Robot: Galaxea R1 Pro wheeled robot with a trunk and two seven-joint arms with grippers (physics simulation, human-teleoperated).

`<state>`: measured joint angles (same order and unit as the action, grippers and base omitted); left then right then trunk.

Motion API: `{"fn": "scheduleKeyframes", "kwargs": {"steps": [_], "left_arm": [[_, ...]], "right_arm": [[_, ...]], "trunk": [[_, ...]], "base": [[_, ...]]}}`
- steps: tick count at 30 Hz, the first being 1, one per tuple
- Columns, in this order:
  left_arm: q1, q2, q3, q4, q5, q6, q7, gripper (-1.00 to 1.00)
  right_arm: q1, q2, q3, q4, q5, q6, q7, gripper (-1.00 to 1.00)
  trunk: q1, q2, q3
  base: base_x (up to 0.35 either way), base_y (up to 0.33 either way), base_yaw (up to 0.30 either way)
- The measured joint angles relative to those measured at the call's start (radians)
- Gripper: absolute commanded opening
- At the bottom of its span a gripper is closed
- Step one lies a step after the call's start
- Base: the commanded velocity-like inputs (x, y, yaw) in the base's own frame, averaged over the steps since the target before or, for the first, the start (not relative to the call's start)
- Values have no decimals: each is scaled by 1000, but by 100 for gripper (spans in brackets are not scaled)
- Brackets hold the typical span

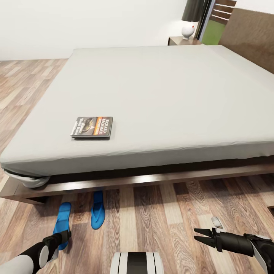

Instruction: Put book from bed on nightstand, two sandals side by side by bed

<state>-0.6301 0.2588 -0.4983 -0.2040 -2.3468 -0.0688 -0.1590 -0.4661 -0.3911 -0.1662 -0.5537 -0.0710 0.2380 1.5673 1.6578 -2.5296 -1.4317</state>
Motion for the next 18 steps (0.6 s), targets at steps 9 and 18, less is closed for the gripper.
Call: {"fn": "scheduleKeyframes", "kwargs": {"steps": [9, 18], "left_arm": [[1, -1, -2, 0, -2, 17, 0, -100], [0, -2, -37, 0, -3, 23, -1, -100]], "right_arm": [[0, 0, 1, 0, 0, 0, 0, 100], [0, 0, 1, 0, 0, 0, 0, 100]], "trunk": [[1, 0, -4], [2, -1, -19]], "base": [[0, 0, 0], [0, 0, 0]]}}
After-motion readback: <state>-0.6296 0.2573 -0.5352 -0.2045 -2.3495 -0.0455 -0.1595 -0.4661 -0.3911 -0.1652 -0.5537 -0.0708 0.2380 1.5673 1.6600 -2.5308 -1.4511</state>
